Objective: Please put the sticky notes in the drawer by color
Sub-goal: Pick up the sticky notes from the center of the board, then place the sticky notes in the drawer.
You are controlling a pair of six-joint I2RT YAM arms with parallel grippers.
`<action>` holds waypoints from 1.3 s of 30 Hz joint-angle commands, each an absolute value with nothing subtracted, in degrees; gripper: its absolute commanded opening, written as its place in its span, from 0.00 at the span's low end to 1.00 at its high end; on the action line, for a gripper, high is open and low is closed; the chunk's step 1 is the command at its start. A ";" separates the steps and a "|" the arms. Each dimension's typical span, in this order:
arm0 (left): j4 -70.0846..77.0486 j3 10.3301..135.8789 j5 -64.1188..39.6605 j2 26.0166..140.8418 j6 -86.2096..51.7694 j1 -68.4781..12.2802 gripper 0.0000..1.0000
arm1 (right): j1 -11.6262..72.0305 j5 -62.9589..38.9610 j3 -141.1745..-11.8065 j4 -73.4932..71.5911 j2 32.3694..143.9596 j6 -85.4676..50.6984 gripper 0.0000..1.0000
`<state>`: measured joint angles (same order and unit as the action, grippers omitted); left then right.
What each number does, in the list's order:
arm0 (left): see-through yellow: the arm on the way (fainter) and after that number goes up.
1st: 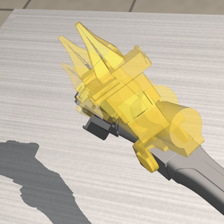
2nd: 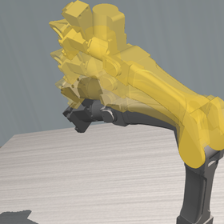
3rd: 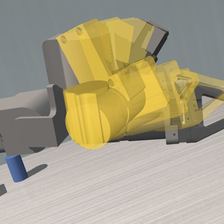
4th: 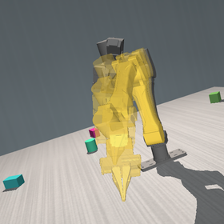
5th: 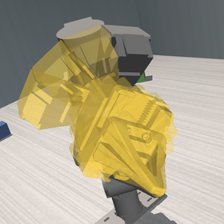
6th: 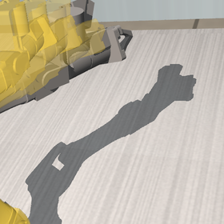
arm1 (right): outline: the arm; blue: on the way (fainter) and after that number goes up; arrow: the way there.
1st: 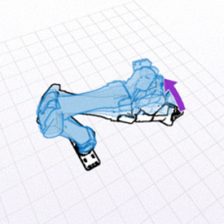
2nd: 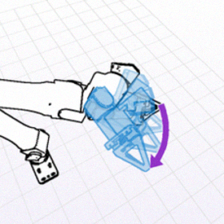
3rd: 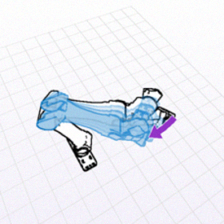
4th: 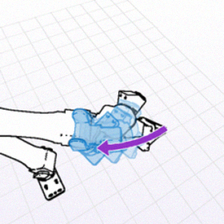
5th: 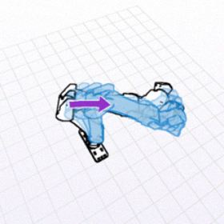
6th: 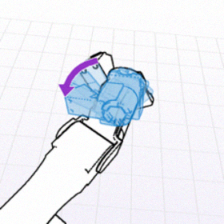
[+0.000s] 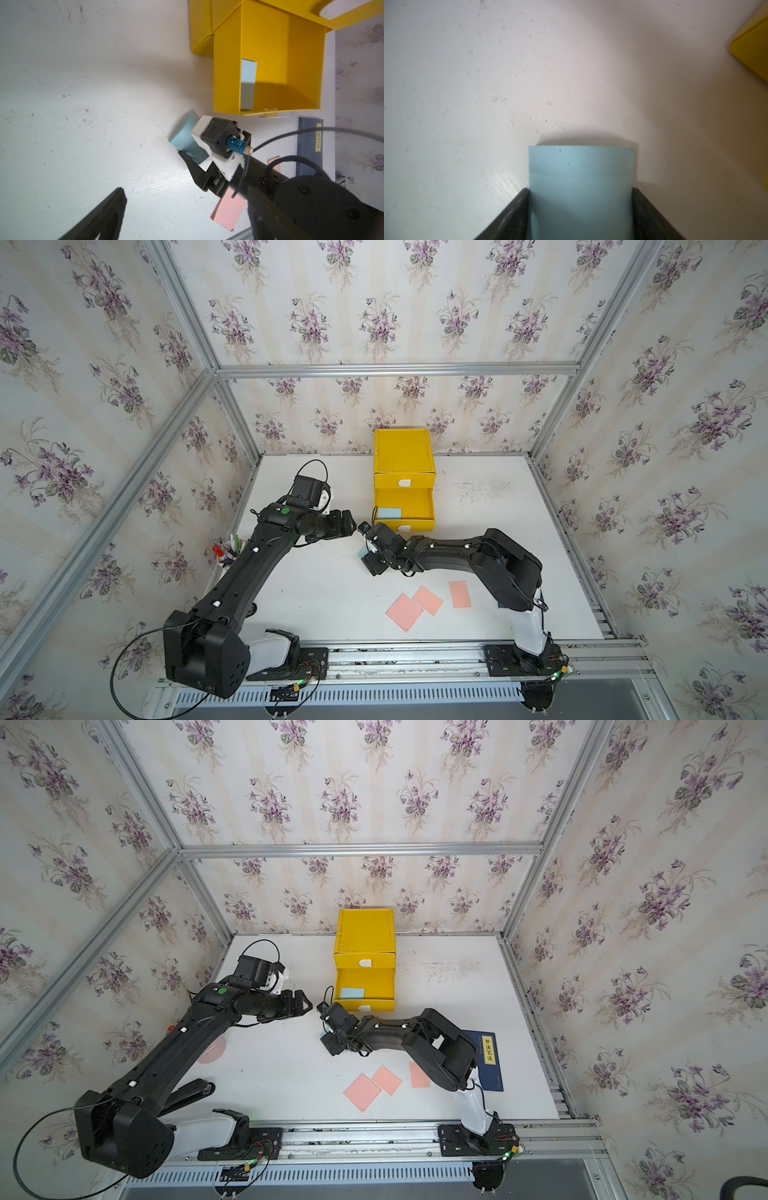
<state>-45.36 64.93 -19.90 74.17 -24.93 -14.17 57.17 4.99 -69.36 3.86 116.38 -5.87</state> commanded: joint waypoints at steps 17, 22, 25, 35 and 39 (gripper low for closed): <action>-41.91 66.25 -25.14 76.16 -25.52 -14.08 0.90 | 56.06 0.18 -65.77 12.48 89.89 -16.26 0.58; -40.57 66.89 -26.54 76.62 -26.11 -14.32 0.90 | 50.84 2.76 -65.09 12.80 83.77 -21.12 0.59; -39.71 67.39 -27.40 77.20 -26.37 -15.38 0.90 | 46.42 2.96 -65.09 12.74 82.28 -24.07 0.59; -38.19 67.42 -27.20 79.31 -26.98 -17.99 0.90 | 40.26 8.14 -70.62 15.79 89.06 -28.64 0.59; -37.66 67.36 -27.16 80.13 -27.02 -18.78 0.90 | 40.28 9.74 -74.44 18.03 93.48 -28.21 0.61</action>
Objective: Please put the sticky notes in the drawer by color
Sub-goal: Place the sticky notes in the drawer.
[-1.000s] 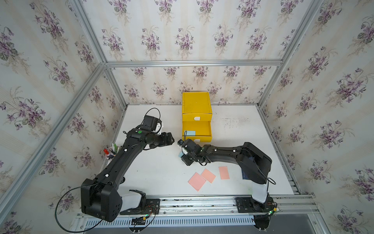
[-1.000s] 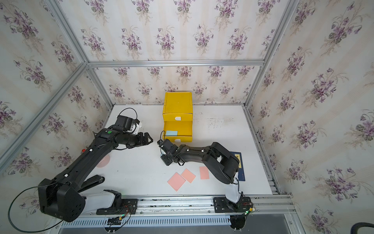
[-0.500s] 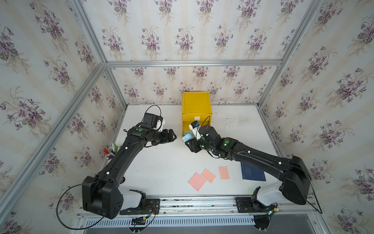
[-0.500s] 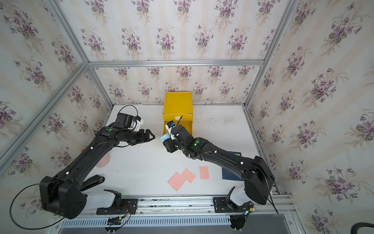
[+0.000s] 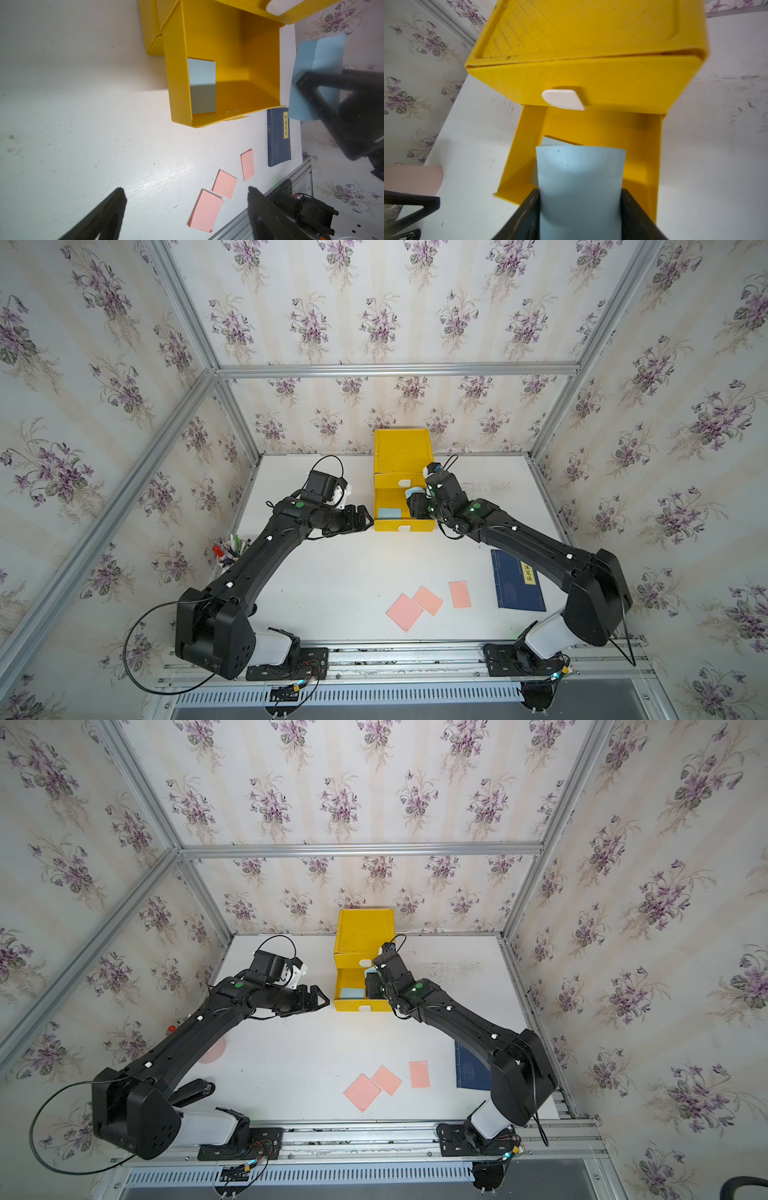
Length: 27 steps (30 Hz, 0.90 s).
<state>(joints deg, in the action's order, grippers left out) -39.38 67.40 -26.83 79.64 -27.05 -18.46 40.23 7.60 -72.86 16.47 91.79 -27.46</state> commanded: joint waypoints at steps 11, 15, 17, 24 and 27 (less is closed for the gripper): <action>-37.45 67.58 -26.98 80.59 -26.68 -19.49 0.90 | 40.26 14.91 -77.21 21.14 98.72 -26.82 0.69; -37.73 68.73 -27.36 82.57 -26.56 -19.63 0.90 | 40.25 15.38 -78.80 21.97 100.77 -25.76 0.78; -38.15 69.61 -26.75 82.78 -26.46 -19.60 0.90 | 40.26 15.38 -78.84 21.58 101.31 -25.61 0.82; -40.89 77.21 -25.64 85.93 -25.27 -19.44 0.90 | 40.30 14.68 -77.51 20.74 99.15 -24.97 0.90; -41.75 83.41 -25.16 89.30 -24.37 -19.10 0.90 | 40.26 13.08 -74.73 19.07 95.17 -24.09 0.90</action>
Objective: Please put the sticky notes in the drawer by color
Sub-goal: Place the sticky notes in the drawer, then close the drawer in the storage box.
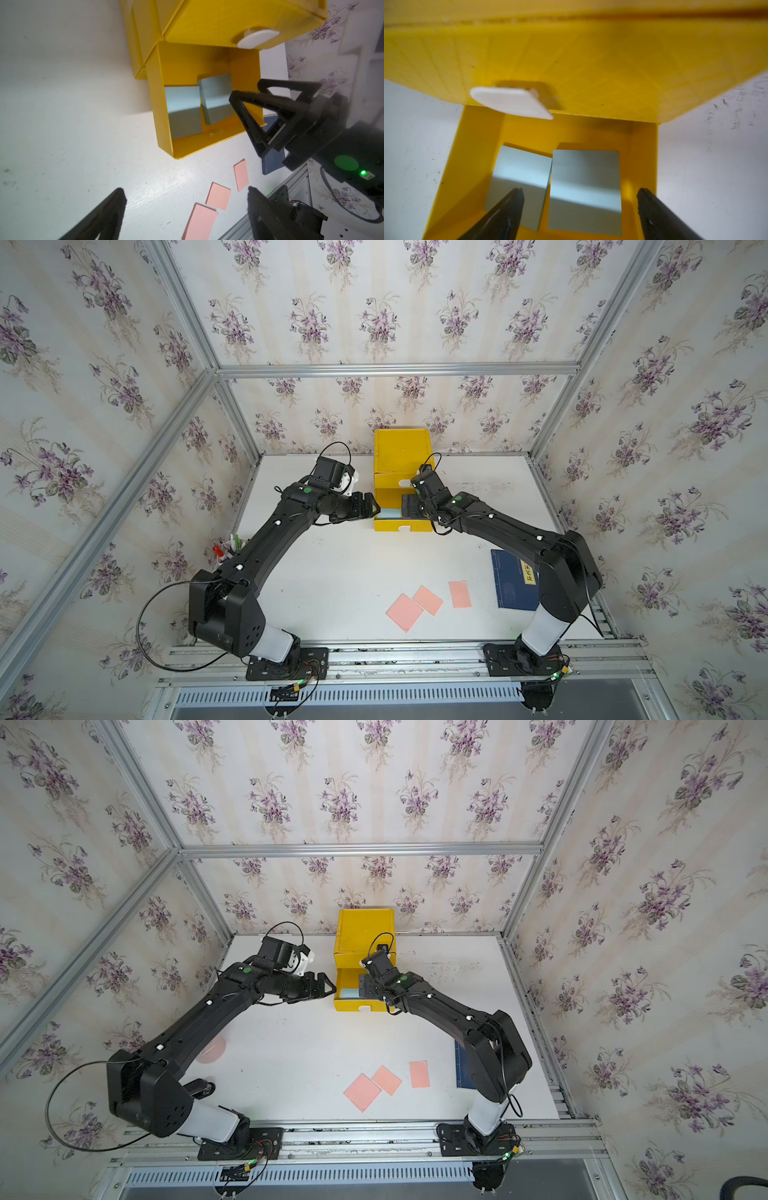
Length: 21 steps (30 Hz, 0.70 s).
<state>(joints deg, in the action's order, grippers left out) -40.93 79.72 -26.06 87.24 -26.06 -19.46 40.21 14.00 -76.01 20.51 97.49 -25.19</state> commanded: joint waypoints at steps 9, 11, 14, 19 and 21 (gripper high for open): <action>-43.07 107.10 -23.17 104.94 -19.91 -17.98 0.84 | 41.41 -13.18 -56.95 6.15 83.99 -18.83 0.77; -44.96 113.51 -21.95 109.82 -18.56 -17.93 0.80 | 41.75 -15.14 -54.89 4.95 84.05 -18.08 0.77; -47.98 123.85 -25.27 117.26 -17.13 -17.93 0.68 | 41.75 -14.88 -54.65 4.66 85.54 -16.47 0.77; -49.30 132.55 -25.11 125.84 -17.27 -18.19 0.66 | 41.18 -9.38 -57.49 5.65 85.86 -15.67 0.76; -51.08 136.47 -24.93 128.40 -17.16 -18.15 0.66 | 40.00 -9.34 -58.91 5.86 85.61 -15.43 0.77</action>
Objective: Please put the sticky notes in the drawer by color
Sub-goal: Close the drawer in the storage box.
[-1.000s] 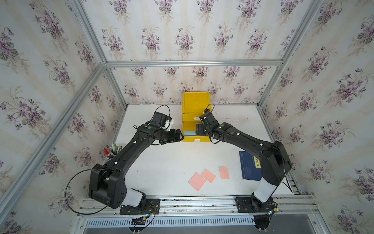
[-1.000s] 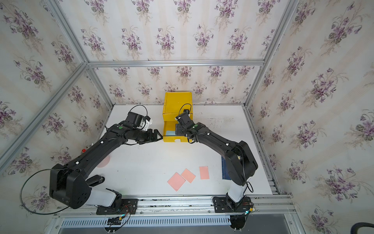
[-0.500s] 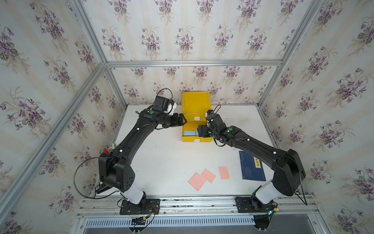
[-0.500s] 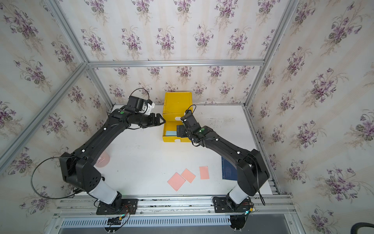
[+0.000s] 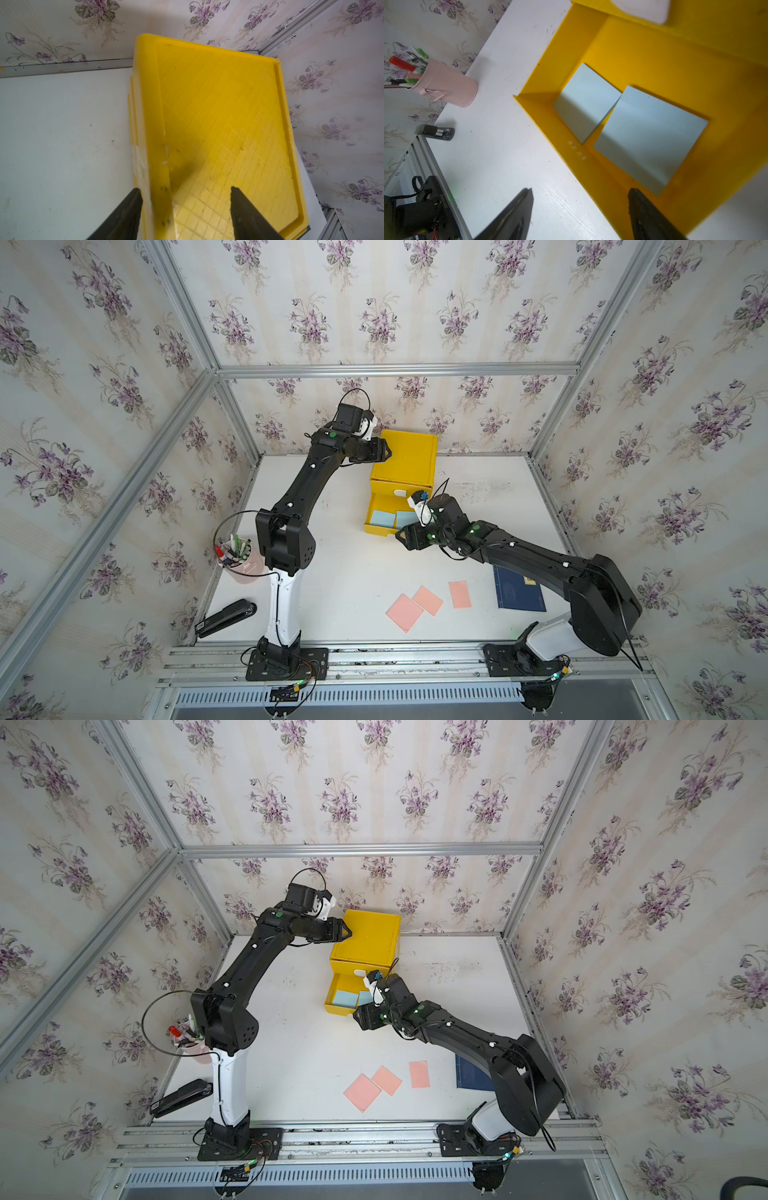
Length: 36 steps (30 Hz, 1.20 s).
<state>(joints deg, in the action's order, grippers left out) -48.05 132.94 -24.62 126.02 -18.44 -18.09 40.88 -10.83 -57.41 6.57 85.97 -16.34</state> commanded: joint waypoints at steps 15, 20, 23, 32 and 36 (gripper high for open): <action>-49.57 132.05 -25.41 129.22 -19.39 -18.34 0.57 | 43.92 -19.64 -55.68 8.71 78.46 -15.62 0.74; -48.03 129.81 -26.18 129.13 -20.14 -18.66 0.57 | 43.67 -18.21 -54.87 7.02 83.16 -15.59 0.76; -48.42 129.00 -26.31 129.20 -19.84 -18.85 0.56 | 41.50 -14.24 -55.43 5.29 85.29 -15.22 0.76; -48.33 125.16 -26.01 127.66 -19.47 -19.16 0.56 | 38.94 0.11 -60.89 4.82 91.33 -10.06 0.78; -48.64 123.71 -25.85 126.77 -19.34 -19.14 0.56 | 38.62 5.24 -63.09 4.22 93.56 -7.34 0.79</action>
